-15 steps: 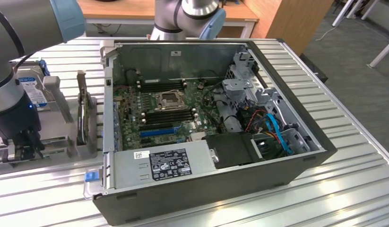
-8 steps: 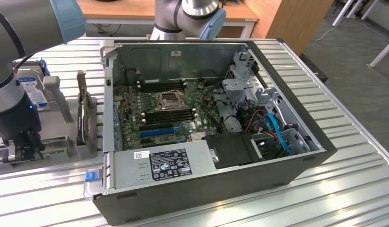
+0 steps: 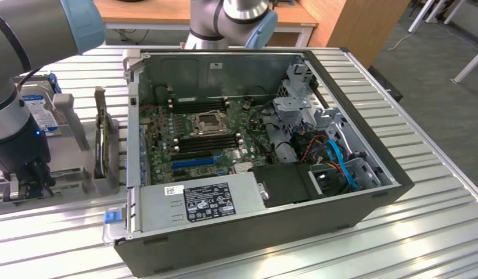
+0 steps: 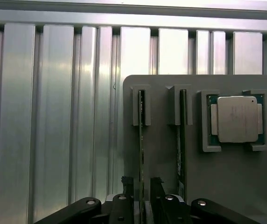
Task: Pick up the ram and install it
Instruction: 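Pick up the ram and move it above insertion slot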
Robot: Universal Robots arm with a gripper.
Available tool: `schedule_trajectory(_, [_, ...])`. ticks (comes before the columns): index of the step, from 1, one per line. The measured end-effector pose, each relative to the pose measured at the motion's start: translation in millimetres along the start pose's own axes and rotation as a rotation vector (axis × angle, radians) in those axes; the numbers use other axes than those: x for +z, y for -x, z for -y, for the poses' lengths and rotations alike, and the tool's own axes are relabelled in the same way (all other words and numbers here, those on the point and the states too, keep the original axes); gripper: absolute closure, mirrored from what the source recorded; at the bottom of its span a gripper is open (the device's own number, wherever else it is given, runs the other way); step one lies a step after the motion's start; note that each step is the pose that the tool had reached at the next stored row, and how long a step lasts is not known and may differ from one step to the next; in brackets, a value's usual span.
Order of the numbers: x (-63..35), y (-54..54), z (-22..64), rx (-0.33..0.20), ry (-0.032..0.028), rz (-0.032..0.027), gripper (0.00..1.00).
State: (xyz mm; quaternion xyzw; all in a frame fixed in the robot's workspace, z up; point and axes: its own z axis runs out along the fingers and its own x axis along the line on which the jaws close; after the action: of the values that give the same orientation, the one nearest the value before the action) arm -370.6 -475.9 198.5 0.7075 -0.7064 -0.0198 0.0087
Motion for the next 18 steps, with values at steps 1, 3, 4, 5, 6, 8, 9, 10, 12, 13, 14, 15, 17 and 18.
schedule_trajectory(1, [-0.2,0.0,0.1,0.000,0.0000,0.0000,0.71])
schedule_trajectory(3, [-1.0,0.0,0.2,0.000,0.0002,-0.0002,0.71])
schedule_trajectory(4, [-1.5,0.0,0.2,0.000,0.0002,-0.0001,0.71])
schedule_trajectory(5, [-1.8,0.0,0.2,0.000,0.0001,0.0000,0.71])
schedule_trajectory(6, [-2.2,0.0,0.2,0.000,0.0002,-0.0001,0.71])
schedule_trajectory(8, [-3.1,0.0,0.2,0.000,0.0001,-0.0001,0.71])
schedule_trajectory(9, [-3.5,0.0,0.3,0.000,0.0001,0.0000,0.71])
schedule_trajectory(10, [-3.9,0.0,0.3,0.000,0.0001,0.0000,0.71])
schedule_trajectory(12, [-4.0,0.0,0.3,0.000,0.0000,0.0001,0.71])
schedule_trajectory(13, [-4.0,0.0,0.3,0.000,0.0000,0.0001,0.71])
schedule_trajectory(14, [-4.1,0.0,0.3,0.000,0.0001,0.0000,0.71])
schedule_trajectory(15, [-4.2,0.0,0.3,0.000,0.0002,-0.0001,0.71])
schedule_trajectory(17, [-4.2,-0.3,0.7,0.000,0.0002,-0.0001,0.71])
schedule_trajectory(18, [-4.2,-0.4,0.9,0.000,0.0002,-0.0001,0.71])
